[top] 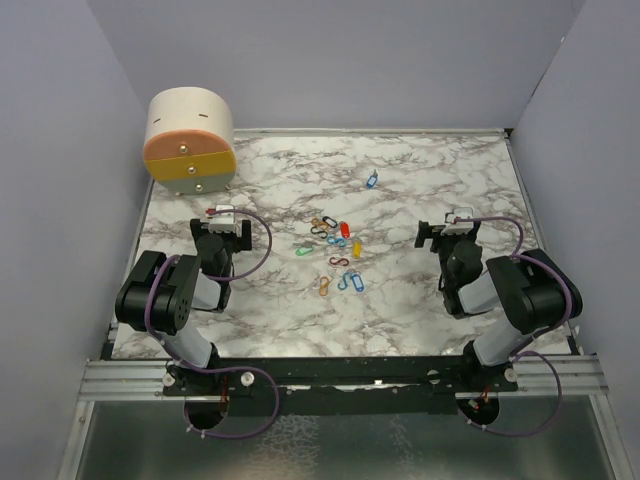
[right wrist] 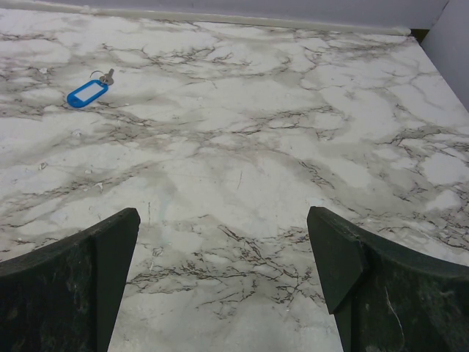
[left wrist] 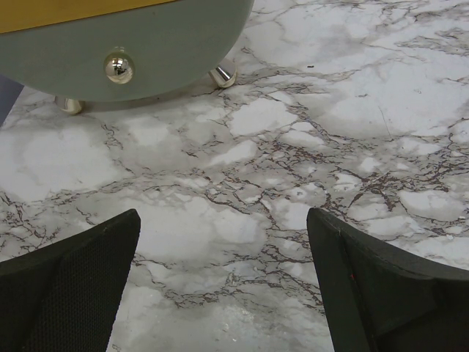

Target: Put the keys on the keyring

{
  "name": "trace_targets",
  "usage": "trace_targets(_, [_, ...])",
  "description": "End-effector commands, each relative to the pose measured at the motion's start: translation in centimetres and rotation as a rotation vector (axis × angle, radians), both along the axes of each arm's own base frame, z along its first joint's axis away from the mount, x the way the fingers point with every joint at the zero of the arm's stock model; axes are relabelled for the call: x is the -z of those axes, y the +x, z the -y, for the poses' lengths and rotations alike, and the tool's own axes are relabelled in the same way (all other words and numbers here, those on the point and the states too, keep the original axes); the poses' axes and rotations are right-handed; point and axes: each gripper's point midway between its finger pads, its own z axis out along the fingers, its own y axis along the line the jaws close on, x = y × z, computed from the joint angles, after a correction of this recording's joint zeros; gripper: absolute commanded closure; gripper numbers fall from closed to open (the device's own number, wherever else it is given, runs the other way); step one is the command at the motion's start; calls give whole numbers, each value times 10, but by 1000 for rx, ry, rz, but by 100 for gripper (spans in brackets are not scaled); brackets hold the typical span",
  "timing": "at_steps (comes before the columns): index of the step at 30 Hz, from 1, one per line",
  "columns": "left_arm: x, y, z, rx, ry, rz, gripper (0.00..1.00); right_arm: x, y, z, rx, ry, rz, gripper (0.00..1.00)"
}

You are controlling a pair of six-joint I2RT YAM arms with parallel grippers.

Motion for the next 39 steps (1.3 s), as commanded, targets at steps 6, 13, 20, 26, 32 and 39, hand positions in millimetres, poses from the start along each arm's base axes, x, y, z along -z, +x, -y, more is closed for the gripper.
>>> trace_targets(6, [-1, 1, -1, -13, -10, 5, 1, -9, 3, -3, -17, 10, 32, 0])
trace_targets(13, [0, 1, -1, -12, -10, 3, 1, -9, 3, -3, -17, 10, 32, 0])
trace_targets(20, [-3, 2, -3, -28, -11, 4, 1, -10, 2, -2, -18, 3, 39, 0])
trace_targets(26, [-37, 15, 6, -12, 13, -28, 1, -35, -2, -10, -49, -43, 45, 0])
trace_targets(32, [-130, -3, 22, 18, -119, 225, 1, -114, -2, -20, -67, 102, 106, 0])
trace_targets(39, [-173, -38, 21, -30, -483, 312, 1, -156, -16, -62, -276, 270, 9, 0])
